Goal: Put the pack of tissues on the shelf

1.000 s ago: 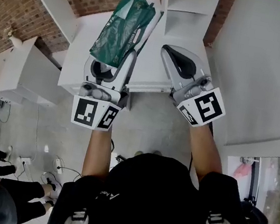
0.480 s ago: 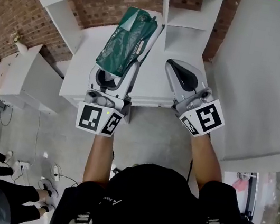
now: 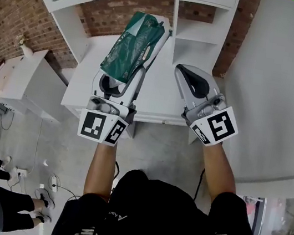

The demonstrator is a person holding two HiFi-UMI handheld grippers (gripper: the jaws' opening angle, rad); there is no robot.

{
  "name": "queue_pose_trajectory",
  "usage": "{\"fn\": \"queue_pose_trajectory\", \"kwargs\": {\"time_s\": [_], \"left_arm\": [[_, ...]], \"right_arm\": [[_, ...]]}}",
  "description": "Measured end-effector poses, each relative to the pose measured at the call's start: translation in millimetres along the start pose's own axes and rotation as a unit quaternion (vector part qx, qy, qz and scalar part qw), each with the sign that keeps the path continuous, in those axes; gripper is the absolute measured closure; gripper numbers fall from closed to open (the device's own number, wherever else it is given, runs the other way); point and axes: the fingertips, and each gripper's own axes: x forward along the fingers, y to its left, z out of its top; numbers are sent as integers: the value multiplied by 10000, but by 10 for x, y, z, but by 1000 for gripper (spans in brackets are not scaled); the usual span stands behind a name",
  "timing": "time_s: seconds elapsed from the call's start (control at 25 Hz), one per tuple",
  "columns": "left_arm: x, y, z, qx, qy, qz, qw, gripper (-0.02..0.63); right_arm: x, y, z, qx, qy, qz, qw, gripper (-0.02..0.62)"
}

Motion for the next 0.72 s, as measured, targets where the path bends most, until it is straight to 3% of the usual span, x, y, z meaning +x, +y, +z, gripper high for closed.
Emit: {"fn": "queue_pose_trajectory", "kwargs": {"time_s": [0.56,0.72], "left_arm": [[895,816,-14,57,-194,-27,9998,342],[1269,1136,79,267,-259,-167,9992,342]], "right_arm": [[872,-712,-280,-170,-153,36,9997,594],[1240,-937,-384,-317,-219,-1,9993,594]]}}
